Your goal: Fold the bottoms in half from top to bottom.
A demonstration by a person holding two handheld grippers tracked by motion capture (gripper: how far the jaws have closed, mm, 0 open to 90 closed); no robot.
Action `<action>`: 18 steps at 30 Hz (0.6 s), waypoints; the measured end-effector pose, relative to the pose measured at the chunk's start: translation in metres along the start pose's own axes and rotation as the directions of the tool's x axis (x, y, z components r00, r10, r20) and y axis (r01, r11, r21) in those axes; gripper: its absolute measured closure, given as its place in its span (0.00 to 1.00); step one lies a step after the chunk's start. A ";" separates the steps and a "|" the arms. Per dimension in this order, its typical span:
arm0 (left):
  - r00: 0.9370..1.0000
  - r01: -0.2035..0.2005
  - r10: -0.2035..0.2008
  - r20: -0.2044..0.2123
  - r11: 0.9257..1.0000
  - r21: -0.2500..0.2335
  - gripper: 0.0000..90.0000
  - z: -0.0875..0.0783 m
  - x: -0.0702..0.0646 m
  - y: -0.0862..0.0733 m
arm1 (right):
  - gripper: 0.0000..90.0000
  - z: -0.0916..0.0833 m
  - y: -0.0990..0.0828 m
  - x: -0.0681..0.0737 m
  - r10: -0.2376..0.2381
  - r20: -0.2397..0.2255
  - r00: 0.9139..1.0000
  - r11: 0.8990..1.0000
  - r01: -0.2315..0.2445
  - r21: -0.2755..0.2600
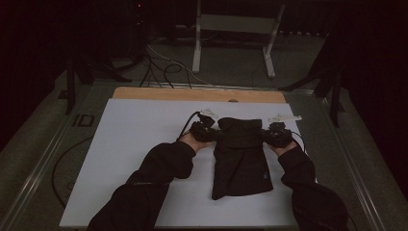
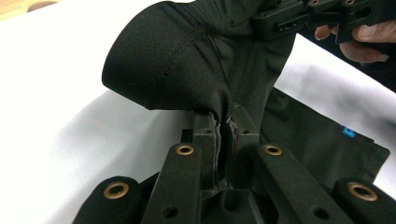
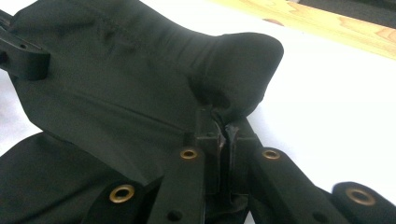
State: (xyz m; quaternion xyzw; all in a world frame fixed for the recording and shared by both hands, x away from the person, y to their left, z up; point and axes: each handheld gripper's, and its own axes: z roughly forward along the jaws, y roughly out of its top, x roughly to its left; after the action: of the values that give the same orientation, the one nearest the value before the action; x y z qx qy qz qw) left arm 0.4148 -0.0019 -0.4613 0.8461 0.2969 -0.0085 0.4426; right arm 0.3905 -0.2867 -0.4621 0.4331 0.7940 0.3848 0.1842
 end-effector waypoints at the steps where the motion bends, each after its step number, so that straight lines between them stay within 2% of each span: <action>1: 1.000 -0.004 0.004 0.001 1.000 0.001 0.95 0.000 -0.001 -0.001 | 0.96 -0.001 0.000 0.000 -0.002 -0.002 1.000 1.000 0.002 -0.001; 11: 1.000 0.001 -0.001 0.022 1.000 0.008 0.95 -0.003 -0.010 -0.008 | 0.96 -0.008 -0.006 0.005 -0.008 -0.012 1.000 1.000 0.008 -0.009; 13: 1.000 0.001 -0.002 0.026 1.000 0.013 0.95 -0.003 -0.012 -0.009 | 0.96 -0.010 -0.010 0.008 0.007 -0.018 1.000 1.000 -0.007 -0.011; 18: 0.999 -0.010 0.009 0.034 1.000 0.016 0.95 -0.006 -0.016 -0.009 | 0.96 -0.015 -0.015 0.010 0.009 -0.025 1.000 1.000 -0.009 -0.013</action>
State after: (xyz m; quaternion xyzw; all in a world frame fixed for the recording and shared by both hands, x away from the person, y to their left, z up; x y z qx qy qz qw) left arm 0.3952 -0.0012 -0.4599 0.8508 0.2853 -0.0231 0.4406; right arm 0.3675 -0.2901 -0.4632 0.4306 0.7917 0.3963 0.1754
